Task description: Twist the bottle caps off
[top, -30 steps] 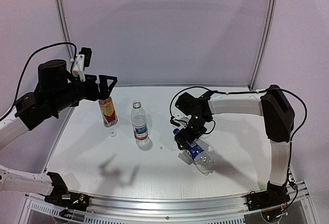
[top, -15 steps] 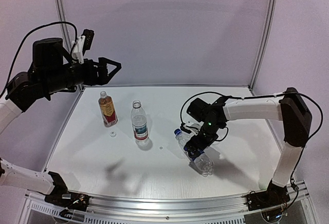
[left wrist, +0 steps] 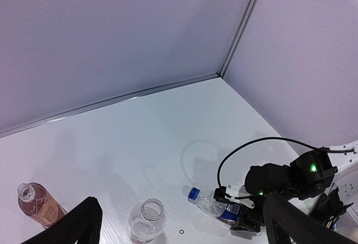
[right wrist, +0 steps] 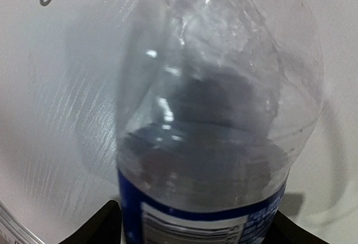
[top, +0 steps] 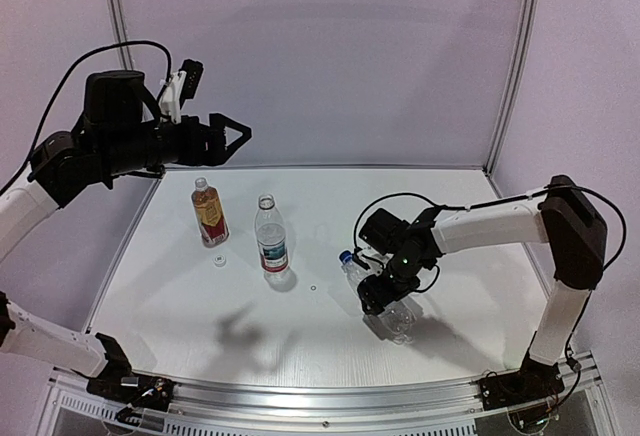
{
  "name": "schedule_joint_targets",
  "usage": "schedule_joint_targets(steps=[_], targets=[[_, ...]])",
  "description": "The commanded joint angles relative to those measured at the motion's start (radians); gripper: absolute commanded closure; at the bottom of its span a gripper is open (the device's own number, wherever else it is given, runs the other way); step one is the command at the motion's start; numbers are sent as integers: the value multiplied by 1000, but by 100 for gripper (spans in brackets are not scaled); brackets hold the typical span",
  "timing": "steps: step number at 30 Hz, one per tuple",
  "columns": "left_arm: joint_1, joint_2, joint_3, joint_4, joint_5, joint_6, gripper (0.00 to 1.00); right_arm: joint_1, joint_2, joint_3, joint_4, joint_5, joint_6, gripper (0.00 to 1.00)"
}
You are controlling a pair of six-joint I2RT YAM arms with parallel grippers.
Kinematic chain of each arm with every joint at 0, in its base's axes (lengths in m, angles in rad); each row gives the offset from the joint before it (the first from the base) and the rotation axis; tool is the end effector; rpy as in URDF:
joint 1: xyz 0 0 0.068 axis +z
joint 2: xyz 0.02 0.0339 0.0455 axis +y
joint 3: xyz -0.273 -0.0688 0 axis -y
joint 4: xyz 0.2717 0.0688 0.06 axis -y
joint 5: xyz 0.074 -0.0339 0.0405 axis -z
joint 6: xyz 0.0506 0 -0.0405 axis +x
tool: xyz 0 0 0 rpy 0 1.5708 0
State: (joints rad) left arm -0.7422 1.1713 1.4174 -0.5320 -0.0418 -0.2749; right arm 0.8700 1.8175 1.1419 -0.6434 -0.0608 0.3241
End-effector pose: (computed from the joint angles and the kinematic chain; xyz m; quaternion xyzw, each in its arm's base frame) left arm 0.2094 -0.1892 0.4543 0.1731 0.7816 -0.2771 0.5314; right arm 0.2344 0.2827 0.1346 -0.2710 0.9539 0.0955 0.0868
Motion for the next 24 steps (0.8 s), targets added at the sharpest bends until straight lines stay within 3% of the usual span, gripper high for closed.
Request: schedule_joint_targets(steps=[1,11,16,24], targets=[[-7,-11,-6,-22,3,-28,1,22,-23,-54,66,55,54,25],[-6,-33,-20,-22,12,-27,1,39,-105,-140,146,139,74,47],[11,-20,43,-80,53,52,1,39,-179,-88,123,181,35,51],[147,86,262,-170,462,-47,1,39,-281,98,79,216,-14,53]])
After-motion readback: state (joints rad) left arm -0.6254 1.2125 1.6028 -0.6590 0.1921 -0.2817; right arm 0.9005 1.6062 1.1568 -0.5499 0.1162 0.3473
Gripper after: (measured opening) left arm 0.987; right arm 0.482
